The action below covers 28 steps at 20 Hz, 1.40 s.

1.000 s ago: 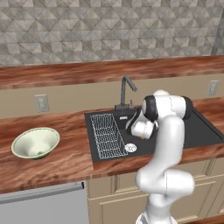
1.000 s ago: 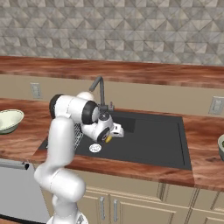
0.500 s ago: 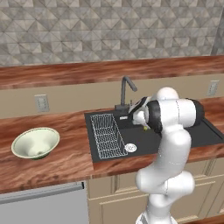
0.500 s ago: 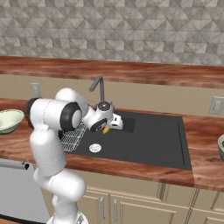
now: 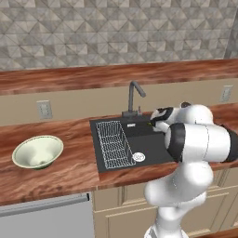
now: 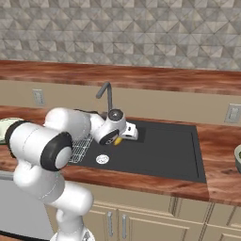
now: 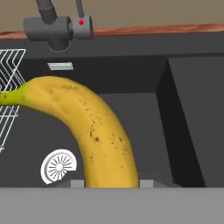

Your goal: Pick the cucumbers from the cabinet and place them in one bowl. Pick the banana from the sink and place it in the other bowl.

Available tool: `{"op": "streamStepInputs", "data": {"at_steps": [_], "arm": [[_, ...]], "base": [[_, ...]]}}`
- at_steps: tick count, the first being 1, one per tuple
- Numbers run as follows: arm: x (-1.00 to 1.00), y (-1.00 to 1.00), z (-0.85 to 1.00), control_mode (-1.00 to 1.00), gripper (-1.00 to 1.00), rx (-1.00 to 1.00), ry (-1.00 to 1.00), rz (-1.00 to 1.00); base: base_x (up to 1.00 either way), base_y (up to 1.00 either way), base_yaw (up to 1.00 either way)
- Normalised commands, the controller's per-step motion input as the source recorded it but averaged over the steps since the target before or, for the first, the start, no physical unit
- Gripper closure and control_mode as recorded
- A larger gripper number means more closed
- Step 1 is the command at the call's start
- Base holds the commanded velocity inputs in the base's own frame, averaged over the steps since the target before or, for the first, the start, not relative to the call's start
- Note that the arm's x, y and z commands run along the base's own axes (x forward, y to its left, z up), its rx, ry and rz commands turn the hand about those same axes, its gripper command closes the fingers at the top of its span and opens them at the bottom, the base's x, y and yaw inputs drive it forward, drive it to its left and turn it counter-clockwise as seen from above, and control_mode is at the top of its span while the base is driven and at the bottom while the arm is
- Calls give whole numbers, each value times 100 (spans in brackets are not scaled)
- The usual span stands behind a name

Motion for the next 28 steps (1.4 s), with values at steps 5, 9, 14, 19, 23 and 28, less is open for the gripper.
{"op": "streamStepInputs", "data": {"at_steps": [5, 9, 14, 19, 23, 28], "arm": [[-65, -11, 78, -100, 100, -6, 0, 3], [-69, -1, 79, -100, 100, -8, 0, 5], [-52, -2, 77, -100, 100, -2, 6, -1], [-49, 0, 71, -100, 100, 0, 4, -3], [-51, 0, 67, -100, 100, -1, 2, -3], [-30, 2, 12, -100, 100, -4, 2, -4]], "base": [[0, 0, 0], [0, 0, 0], [0, 0, 0], [0, 0, 0], [0, 0, 0], [0, 0, 0]]}}
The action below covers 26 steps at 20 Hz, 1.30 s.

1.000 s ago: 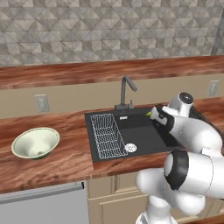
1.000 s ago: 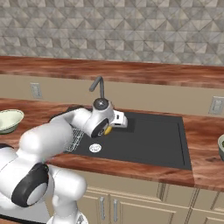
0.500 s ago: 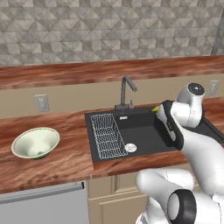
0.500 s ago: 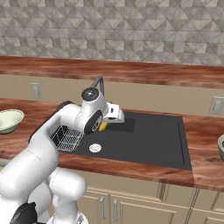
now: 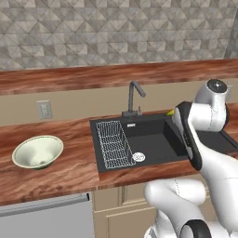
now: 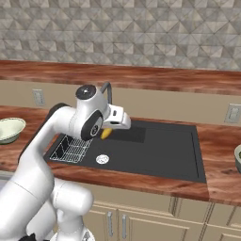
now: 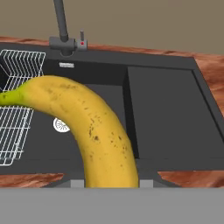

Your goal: Pick the cucumbers from the cabinet and place them in one bowl. Pick the banana from the sink and place it in the other bowl.

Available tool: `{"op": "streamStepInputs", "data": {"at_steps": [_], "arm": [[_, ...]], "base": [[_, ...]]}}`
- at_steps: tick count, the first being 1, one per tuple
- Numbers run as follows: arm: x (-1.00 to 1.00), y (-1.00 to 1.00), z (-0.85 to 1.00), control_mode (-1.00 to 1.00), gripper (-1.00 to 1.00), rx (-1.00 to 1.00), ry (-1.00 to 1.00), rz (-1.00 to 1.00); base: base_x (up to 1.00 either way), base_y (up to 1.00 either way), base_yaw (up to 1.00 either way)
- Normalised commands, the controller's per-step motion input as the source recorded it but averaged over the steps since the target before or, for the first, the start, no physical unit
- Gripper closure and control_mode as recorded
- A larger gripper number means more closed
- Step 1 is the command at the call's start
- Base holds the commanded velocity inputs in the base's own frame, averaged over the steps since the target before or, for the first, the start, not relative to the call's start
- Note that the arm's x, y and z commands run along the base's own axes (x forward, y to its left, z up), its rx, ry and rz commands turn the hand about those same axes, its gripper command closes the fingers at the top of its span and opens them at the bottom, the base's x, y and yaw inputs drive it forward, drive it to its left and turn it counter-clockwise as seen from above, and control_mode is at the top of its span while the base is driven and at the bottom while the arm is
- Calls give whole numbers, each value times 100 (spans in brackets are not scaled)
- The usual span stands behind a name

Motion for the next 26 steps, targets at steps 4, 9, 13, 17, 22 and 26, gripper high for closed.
{"op": "streamStepInputs", "data": {"at_steps": [4, 9, 13, 17, 22, 26], "arm": [[-4, 0, 0, -100, 100, 0, 0, 0], [-54, 6, -6, -100, 100, 0, 0, -2], [-14, 4, -2, 100, 100, 0, 0, -1], [0, 0, 0, 100, 100, 0, 0, 0], [0, 0, 0, 100, 100, 0, 0, 0], [0, 0, 0, 100, 100, 0, 0, 0]], "base": [[0, 0, 0], [0, 0, 0], [-46, 26, -3], [-35, 67, -8], [-6, 77, -6], [0, 90, -1]]}}
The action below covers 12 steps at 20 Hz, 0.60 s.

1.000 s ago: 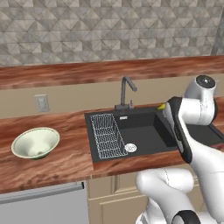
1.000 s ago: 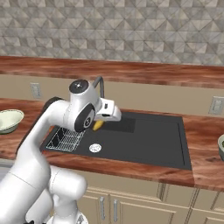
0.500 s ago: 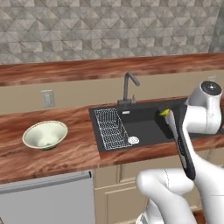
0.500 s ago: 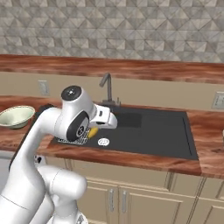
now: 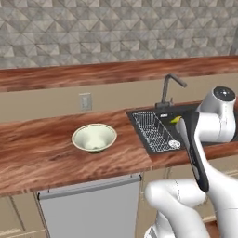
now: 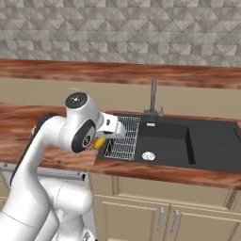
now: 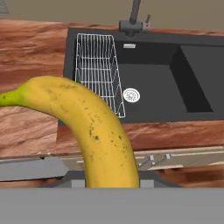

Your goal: Pick the cucumbers from the cabinet and place them in one bowl. Pick the banana from the sink and place it in the other bowl.

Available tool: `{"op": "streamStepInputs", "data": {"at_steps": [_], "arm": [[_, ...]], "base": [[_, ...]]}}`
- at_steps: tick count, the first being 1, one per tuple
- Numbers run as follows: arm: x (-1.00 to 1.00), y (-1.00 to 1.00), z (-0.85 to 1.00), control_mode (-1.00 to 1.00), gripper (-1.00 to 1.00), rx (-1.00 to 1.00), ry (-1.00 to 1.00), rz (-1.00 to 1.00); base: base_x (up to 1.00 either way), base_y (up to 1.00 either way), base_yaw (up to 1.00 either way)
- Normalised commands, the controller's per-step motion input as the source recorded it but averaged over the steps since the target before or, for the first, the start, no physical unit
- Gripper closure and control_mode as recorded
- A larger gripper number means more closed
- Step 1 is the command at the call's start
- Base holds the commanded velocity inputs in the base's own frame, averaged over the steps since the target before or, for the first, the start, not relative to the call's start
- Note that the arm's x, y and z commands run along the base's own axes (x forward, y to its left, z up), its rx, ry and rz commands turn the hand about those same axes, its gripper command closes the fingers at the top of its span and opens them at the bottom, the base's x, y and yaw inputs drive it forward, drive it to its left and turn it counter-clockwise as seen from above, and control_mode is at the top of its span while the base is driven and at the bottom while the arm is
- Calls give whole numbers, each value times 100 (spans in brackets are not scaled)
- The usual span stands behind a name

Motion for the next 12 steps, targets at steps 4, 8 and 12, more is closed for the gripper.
{"op": "streamStepInputs", "data": {"at_steps": [4, 8, 12], "arm": [[0, 0, 0, 100, 100, 0, 0, 0], [0, 0, 0, 100, 100, 0, 0, 0], [0, 0, 0, 100, 100, 0, 0, 0]], "base": [[0, 98, 0], [0, 98, 0], [0, 91, 0]]}}
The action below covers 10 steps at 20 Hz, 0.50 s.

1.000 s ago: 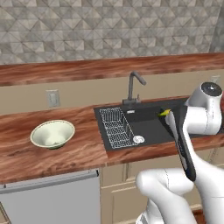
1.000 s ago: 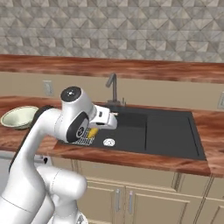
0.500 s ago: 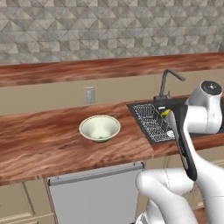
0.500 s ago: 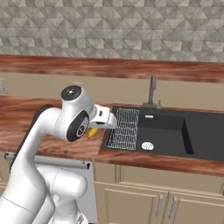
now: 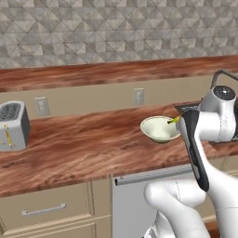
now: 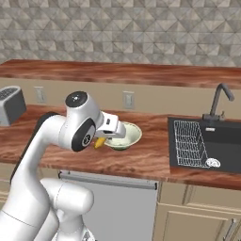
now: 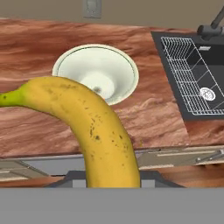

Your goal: Pick the cucumbers from the cabinet and place them in one bowl. Pick the banana from the sink and place it in the other bowl.

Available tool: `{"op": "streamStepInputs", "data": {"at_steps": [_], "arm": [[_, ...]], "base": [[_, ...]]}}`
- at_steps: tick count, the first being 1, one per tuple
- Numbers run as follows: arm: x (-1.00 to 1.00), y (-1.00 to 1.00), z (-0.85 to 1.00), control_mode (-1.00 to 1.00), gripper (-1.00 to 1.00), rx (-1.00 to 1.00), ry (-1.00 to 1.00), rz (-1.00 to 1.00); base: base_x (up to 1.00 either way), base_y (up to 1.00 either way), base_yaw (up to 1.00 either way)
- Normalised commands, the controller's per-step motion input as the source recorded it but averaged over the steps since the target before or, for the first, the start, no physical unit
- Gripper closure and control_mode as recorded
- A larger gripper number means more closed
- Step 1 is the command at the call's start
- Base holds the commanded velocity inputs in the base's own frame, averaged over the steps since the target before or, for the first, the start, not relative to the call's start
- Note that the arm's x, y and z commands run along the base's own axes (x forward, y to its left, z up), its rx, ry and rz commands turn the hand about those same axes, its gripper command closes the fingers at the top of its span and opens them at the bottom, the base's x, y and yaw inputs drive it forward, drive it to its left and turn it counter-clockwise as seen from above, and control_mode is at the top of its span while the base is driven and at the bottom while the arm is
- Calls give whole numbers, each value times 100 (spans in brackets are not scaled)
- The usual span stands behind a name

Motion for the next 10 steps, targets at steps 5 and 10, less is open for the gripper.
{"op": "streamStepInputs", "data": {"at_steps": [5, 10], "arm": [[0, 0, 0, 100, 100, 0, 0, 0], [18, -1, 0, -100, 100, 0, 0, 0]], "base": [[0, 45, 0], [0, 0, 0]]}}
